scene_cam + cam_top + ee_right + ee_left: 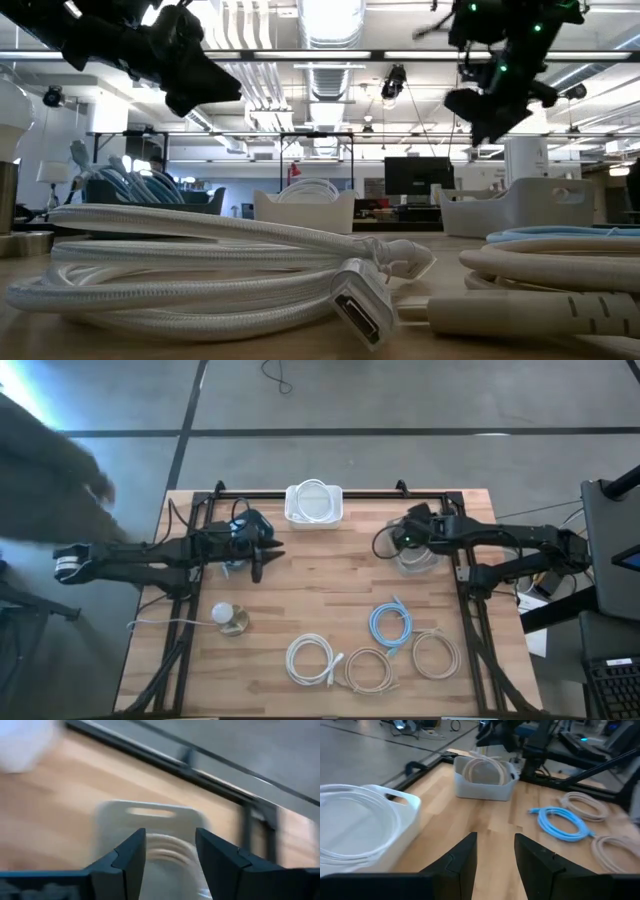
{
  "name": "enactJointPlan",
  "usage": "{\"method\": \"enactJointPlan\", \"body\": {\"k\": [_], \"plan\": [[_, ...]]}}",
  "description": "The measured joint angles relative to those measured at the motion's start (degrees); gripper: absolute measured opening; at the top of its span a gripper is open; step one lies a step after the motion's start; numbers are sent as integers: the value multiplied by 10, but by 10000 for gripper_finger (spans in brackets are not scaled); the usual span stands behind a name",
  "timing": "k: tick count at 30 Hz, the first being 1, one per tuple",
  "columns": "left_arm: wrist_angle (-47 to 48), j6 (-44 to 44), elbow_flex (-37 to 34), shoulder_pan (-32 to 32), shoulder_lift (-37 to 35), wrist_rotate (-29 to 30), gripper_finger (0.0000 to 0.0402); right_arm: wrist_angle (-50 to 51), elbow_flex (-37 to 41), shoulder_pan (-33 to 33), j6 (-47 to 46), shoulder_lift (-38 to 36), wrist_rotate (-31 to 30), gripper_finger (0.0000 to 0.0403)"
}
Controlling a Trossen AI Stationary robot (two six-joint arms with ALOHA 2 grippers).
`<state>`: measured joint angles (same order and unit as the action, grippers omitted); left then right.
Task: Sort HDMI cables
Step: Put the white hdmi cable into the white bin
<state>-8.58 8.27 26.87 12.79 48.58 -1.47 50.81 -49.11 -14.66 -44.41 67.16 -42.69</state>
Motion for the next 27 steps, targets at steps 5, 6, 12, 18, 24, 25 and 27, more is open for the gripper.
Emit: {"method": "enactJointPlan", "body": {"k": [5, 6, 12, 18, 24, 25, 27], "plan": [[-1, 33, 0, -7, 0, -45, 135, -131, 0, 18, 138, 0, 107, 155], [-2, 39, 0, -9, 0, -51, 135, -150, 0, 21, 159, 0, 131, 153], [-32, 68, 0, -37, 15, -89, 135, -230, 0, 29, 235, 1, 302, 141], [-110, 70, 1, -90, 69, -145, 135, -269, 1, 35, 256, 17, 415, 129], [-124, 79, 46, -151, 151, -142, 135, -272, 1, 57, 276, 52, 419, 119], [-120, 81, 57, -160, 168, -141, 135, -272, 1, 61, 282, 59, 419, 118], [-98, 82, 85, -177, 202, -142, 135, -272, 1, 69, 291, 72, 419, 118]]}}
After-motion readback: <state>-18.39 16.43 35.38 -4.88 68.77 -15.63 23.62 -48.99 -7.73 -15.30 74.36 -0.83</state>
